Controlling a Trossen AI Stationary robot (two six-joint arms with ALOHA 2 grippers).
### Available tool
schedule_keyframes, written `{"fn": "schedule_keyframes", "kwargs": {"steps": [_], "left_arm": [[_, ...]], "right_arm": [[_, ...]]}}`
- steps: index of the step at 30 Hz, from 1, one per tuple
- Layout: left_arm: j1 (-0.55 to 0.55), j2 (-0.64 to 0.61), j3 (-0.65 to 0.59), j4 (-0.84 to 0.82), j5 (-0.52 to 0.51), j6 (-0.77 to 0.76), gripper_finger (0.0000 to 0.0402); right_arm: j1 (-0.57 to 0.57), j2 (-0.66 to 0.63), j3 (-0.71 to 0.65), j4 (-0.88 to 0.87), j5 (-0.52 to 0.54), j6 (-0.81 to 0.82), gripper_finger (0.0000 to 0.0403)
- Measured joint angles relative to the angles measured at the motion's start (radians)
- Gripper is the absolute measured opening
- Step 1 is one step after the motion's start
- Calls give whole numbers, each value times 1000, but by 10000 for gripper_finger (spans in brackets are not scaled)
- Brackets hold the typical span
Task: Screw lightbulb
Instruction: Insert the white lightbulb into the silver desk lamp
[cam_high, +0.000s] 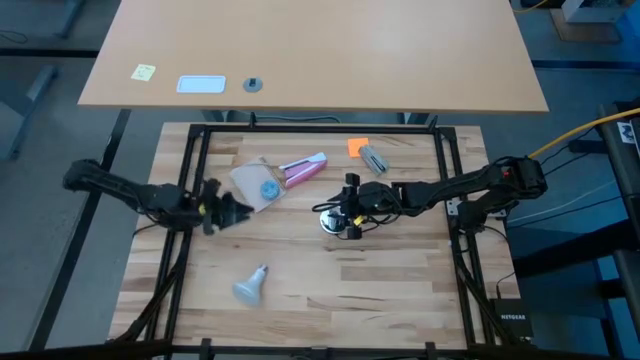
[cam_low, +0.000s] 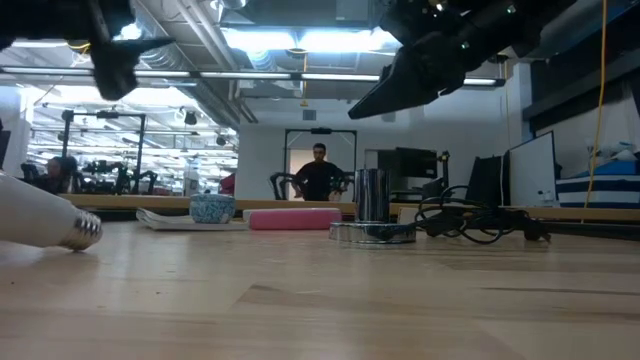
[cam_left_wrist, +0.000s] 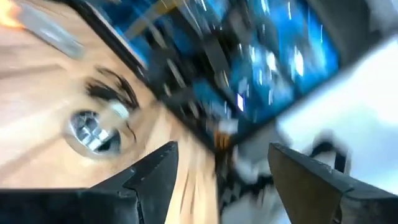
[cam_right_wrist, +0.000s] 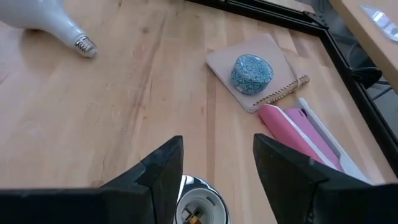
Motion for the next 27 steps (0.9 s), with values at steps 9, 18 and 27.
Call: {"fn": "schedule_keyframes", "kwargs": {"steps": [9,18,27], "left_arm": [[-15,336,154,-64,134,387,241],[-15,495,205,-126,356,475,241],[-54,515,230,-419,476,708,241]], "right_arm": [[0,0,0,93,-98,3,198],[1,0,0,88,-231,3,198],[1,0,0,89,-238,56,198]]}}
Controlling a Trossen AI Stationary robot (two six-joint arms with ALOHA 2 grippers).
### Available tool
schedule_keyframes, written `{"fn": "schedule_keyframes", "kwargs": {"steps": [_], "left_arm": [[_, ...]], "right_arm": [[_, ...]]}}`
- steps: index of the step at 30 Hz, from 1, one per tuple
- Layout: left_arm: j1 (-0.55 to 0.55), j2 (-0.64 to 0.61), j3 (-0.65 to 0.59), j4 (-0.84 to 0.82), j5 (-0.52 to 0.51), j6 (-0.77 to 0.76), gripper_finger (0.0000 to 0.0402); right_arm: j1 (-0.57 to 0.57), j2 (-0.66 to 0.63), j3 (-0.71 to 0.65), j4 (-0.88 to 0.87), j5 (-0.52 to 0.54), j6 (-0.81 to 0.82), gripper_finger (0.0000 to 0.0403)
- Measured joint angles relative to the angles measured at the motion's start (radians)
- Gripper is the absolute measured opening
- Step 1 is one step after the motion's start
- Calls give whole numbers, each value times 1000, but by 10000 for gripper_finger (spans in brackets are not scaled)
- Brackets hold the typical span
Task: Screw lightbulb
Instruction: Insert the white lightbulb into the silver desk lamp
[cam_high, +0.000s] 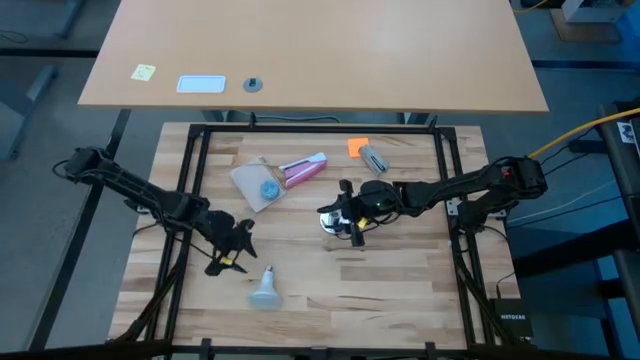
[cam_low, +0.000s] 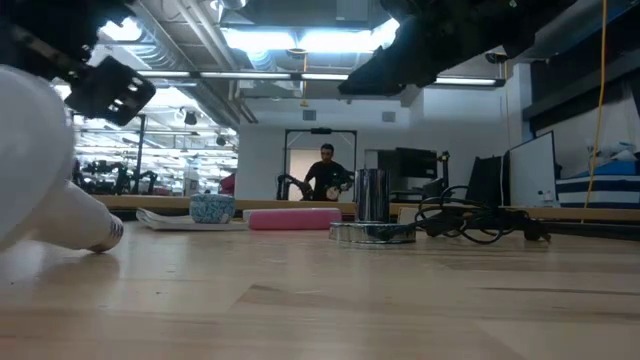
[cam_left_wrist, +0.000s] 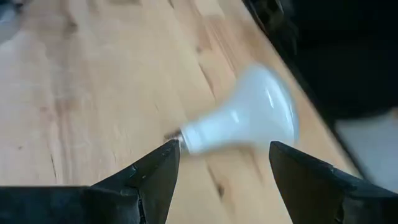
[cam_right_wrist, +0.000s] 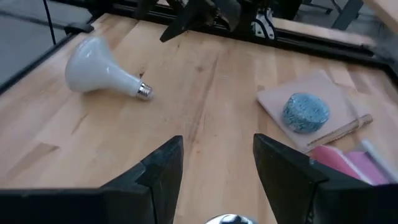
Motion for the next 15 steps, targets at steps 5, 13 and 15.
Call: {"fn": "schedule_keyframes", "kwargs": {"steps": [5,13,15], "left_arm": [[-55,14,1,20,-81,237,241],[-102,183,1,161,-172,516,241],[-102,233,1,215,-171,545,241]], "right_arm": [[17,0,0,-17,-26,102,198],[104,0,0,-20,36,104,198],[123,0,0,-21,62,105,198]]}}
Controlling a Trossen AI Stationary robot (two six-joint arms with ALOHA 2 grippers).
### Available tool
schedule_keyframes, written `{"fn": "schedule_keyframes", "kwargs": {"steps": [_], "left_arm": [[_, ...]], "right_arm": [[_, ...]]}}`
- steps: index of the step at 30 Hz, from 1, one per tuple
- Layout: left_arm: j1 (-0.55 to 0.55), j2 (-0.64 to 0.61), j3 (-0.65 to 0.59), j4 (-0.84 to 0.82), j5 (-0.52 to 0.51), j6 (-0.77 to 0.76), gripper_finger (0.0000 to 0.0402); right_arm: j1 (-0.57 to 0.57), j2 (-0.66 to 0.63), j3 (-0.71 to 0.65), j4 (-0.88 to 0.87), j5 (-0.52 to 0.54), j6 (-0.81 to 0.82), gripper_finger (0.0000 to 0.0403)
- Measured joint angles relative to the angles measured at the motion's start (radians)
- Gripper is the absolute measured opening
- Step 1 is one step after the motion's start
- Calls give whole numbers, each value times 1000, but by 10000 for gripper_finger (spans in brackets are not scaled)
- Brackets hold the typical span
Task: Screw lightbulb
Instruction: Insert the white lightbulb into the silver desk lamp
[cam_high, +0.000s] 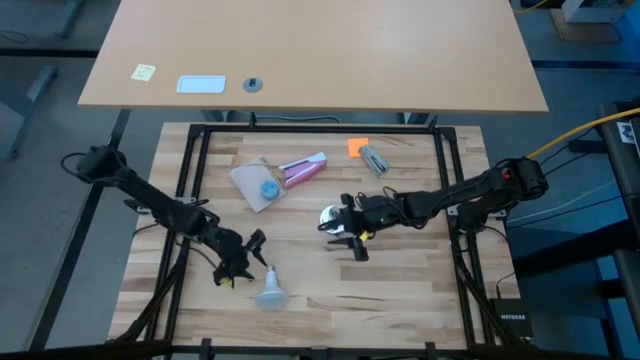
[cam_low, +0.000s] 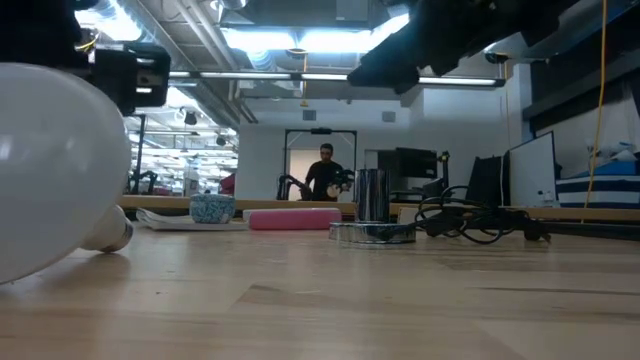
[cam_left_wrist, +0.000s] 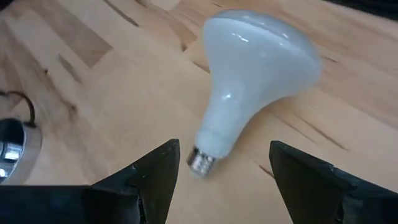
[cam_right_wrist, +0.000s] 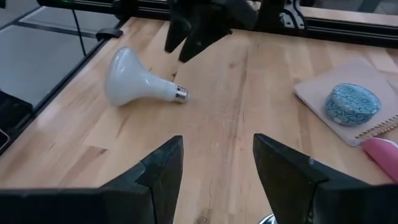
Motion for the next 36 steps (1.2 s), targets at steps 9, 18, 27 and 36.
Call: {"fn": "schedule_keyframes", "kwargs": {"steps": [9,18,27,36], "left_arm": [[0,172,83,30,12,173,241],[3,362,184,24,35,299,241],[22,412,212,28,117,275,232],[23,412,212,29,118,105,138]], "right_arm": [[65,0,0,6,84,1,198],[74,0,0,7,89,1,198],[72,0,0,8,97,1,198],[71,0,0,33,184,0,198]]}}
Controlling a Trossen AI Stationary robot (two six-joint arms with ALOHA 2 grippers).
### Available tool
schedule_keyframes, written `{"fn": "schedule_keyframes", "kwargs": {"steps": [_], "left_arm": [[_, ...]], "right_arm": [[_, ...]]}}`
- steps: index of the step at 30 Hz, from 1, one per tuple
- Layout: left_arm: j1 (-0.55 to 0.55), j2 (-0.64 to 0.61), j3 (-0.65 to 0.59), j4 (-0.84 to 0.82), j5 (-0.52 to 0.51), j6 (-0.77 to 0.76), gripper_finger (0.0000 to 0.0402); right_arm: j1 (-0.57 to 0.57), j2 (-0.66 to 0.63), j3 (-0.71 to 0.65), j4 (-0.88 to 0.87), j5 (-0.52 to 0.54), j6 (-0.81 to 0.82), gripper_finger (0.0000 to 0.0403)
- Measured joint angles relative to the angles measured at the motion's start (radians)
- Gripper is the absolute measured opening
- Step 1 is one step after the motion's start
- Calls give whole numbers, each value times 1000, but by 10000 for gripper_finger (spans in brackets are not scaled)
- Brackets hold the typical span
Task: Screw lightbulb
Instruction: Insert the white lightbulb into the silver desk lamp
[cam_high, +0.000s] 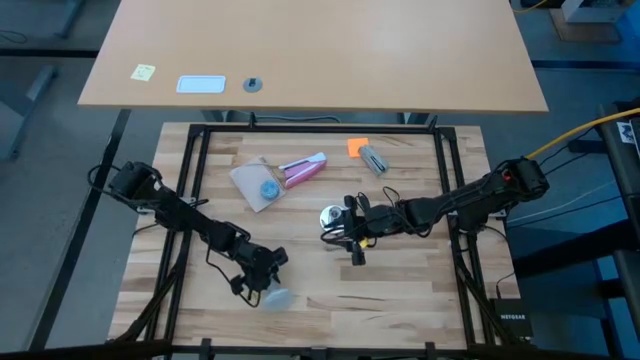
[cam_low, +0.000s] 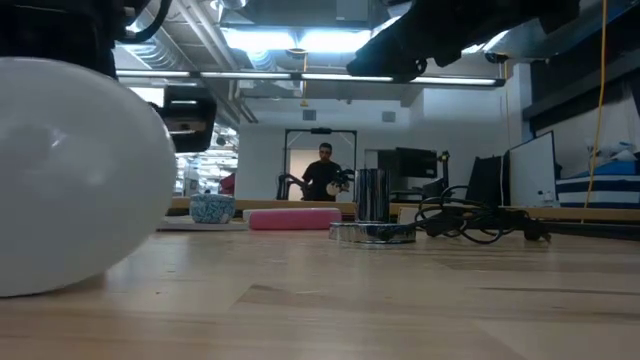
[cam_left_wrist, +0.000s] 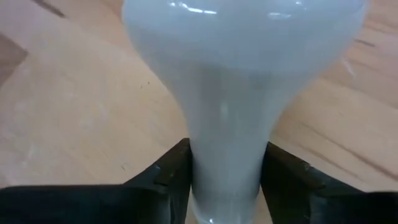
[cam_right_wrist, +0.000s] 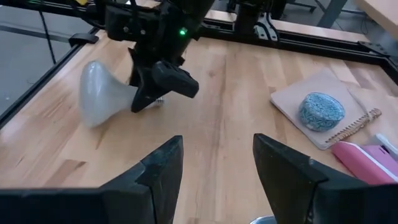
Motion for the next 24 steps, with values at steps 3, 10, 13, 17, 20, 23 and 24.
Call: {"fn": "schedule_keyframes", "kwargs": {"steps": [3,10,13,17,20,23,24], "left_arm": [[0,0,0,0,-1,-63,138],[25,0,0,2,-4,-180,141],[48,-10,0,3,-26,-213,141],[99,-60,0,5,-83,-233,139],[153,-106,5,9,-120,-242,141],[216,-154,26,32,-140,-258,143],[236,-171,35,36,-148,-259,143]], "right_arm": [[0,0,0,0,1,0,198],[0,-28,0,-2,85,-34,198],[0,-63,0,-4,168,-100,198],[0,-127,0,-15,292,-195,198],[0,-190,0,-52,357,-244,198],[0,-266,0,-118,419,-275,198],[0,-291,0,-137,442,-278,198]]}}
